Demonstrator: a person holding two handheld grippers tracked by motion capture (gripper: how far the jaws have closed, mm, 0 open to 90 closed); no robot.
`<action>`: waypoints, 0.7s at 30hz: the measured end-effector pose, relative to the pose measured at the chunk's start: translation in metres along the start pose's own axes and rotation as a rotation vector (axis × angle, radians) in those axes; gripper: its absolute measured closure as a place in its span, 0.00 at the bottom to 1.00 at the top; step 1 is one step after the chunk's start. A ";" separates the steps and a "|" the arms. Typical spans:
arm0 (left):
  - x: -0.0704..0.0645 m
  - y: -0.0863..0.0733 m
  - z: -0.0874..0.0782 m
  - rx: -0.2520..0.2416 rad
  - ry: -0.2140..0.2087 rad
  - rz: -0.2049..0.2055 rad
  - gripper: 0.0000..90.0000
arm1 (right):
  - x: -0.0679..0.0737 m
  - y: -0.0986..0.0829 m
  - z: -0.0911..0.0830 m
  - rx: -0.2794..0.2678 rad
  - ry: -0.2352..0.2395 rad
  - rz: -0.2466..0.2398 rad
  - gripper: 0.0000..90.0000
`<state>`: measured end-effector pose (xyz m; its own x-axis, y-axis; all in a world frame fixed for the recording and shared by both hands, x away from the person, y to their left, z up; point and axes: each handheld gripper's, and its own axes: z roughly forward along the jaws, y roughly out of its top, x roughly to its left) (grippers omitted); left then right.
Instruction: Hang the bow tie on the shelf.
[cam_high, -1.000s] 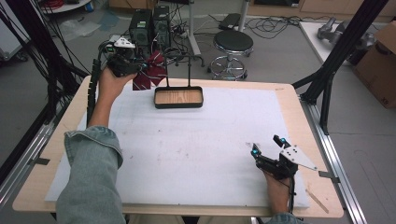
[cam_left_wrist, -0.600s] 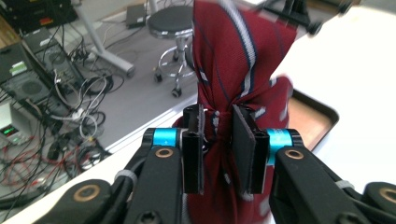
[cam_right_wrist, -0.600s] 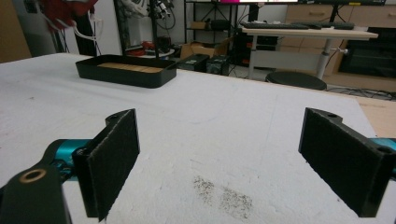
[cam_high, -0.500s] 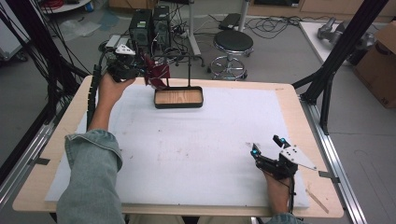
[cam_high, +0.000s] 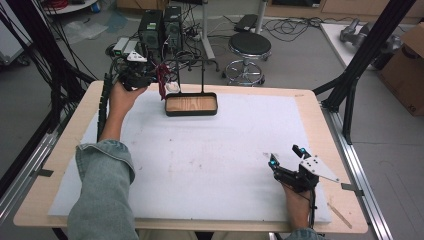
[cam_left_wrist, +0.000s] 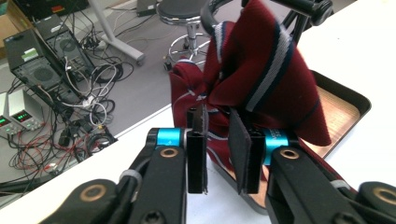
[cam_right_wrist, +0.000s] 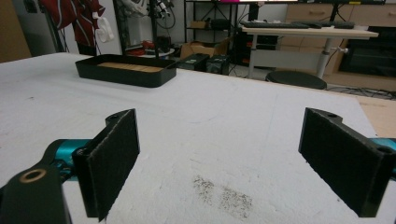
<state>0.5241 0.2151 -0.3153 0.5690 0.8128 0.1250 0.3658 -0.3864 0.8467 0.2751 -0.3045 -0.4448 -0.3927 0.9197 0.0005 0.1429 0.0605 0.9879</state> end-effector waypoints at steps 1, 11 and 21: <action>0.001 -0.001 -0.002 -0.005 0.002 -0.004 0.83 | 0.000 0.000 0.000 0.000 0.000 0.001 0.13; 0.010 -0.010 -0.024 -0.046 0.014 -0.024 0.75 | 0.000 0.000 0.000 0.001 -0.003 0.001 0.13; 0.010 -0.019 -0.063 -0.146 0.019 -0.026 0.62 | 0.000 0.000 0.000 -0.005 -0.010 -0.005 0.13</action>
<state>0.4768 0.2581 -0.2976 0.5462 0.8304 0.1102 0.2685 -0.2982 0.9160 0.2748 -0.3049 -0.4446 -0.3845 0.9231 -0.0058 0.1364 0.0630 0.9887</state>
